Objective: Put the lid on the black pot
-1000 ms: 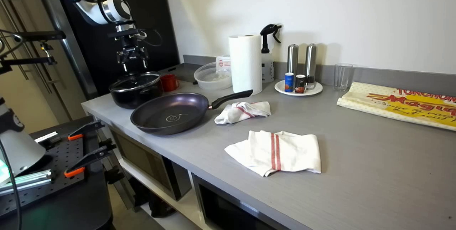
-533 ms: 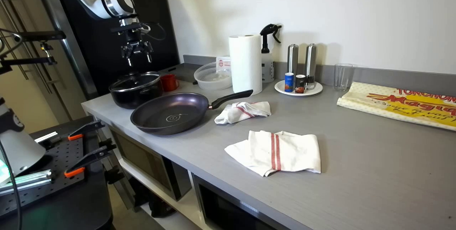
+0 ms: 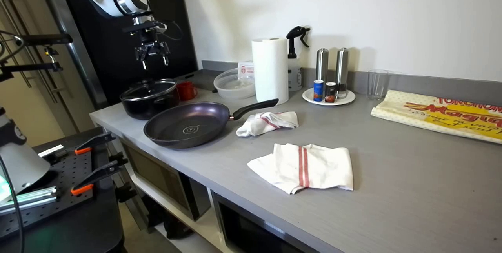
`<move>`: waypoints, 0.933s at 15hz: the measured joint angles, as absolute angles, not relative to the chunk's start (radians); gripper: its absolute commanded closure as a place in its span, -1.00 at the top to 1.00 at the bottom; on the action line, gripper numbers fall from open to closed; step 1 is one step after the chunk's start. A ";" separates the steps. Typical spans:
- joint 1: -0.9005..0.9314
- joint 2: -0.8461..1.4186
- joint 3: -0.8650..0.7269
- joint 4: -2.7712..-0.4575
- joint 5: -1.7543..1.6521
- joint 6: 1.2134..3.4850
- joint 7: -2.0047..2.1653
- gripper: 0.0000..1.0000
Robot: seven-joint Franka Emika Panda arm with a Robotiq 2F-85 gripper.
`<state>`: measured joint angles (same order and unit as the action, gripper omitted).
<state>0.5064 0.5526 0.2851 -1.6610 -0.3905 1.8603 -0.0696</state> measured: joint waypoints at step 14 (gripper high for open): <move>0.462 0.548 0.285 -1.728 -0.372 2.026 -0.069 1.00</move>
<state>0.4616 0.5479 0.2849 -1.7284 -0.3724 2.0259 -0.0692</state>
